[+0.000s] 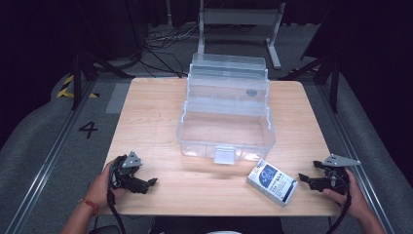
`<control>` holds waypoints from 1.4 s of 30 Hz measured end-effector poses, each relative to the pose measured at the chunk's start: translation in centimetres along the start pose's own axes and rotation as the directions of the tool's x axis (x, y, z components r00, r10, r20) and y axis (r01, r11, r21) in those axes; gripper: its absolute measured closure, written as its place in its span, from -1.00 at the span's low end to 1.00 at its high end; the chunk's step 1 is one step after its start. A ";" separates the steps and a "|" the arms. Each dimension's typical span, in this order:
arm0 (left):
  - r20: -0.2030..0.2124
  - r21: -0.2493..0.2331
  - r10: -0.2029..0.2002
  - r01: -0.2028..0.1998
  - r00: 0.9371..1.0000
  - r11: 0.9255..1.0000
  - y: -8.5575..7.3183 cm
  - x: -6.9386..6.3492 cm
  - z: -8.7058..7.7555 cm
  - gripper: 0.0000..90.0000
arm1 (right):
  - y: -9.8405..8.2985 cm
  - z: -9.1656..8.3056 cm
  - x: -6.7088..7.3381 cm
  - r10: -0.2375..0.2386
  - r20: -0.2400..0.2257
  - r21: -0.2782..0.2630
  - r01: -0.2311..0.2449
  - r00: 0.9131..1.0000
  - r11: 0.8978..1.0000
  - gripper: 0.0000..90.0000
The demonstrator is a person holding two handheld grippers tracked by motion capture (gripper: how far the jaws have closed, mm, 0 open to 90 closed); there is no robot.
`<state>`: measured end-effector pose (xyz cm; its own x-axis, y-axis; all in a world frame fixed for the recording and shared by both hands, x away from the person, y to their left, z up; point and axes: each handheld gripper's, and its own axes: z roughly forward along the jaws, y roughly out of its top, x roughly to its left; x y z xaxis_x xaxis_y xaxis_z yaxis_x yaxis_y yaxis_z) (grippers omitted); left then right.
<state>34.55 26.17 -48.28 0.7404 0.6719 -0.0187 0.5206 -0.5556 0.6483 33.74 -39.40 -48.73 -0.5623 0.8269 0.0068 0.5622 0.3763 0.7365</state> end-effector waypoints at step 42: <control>-0.009 -0.113 0.317 -0.315 0.949 0.942 13.8 -5.6 -0.7 -0.59 | 7.1 -1.9 7.4 -0.216 -0.205 0.028 0.226 0.955 0.974 -0.60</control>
<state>37.31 15.08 -38.71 0.8634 0.4658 0.1940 0.2091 -0.6802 0.7026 32.45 -31.40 -42.16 -0.7824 0.6227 -0.0137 0.4375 0.5651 0.6994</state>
